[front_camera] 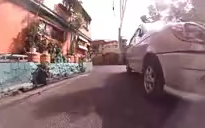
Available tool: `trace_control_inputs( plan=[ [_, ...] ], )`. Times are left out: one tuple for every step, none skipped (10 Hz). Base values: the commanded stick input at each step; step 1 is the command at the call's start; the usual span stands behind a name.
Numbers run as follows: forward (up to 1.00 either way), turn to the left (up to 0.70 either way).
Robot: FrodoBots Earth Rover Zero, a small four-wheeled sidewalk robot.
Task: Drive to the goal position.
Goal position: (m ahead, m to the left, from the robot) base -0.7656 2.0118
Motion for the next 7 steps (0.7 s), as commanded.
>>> trace_control_inputs(
  plan=[
    [0.70,0.00],
    [0.70,0.00],
    [0.70,0.00],
    [0.70,0.00],
    [0.70,0.00],
    [0.70,-0.02],
    [0.70,-0.08]
  ],
)
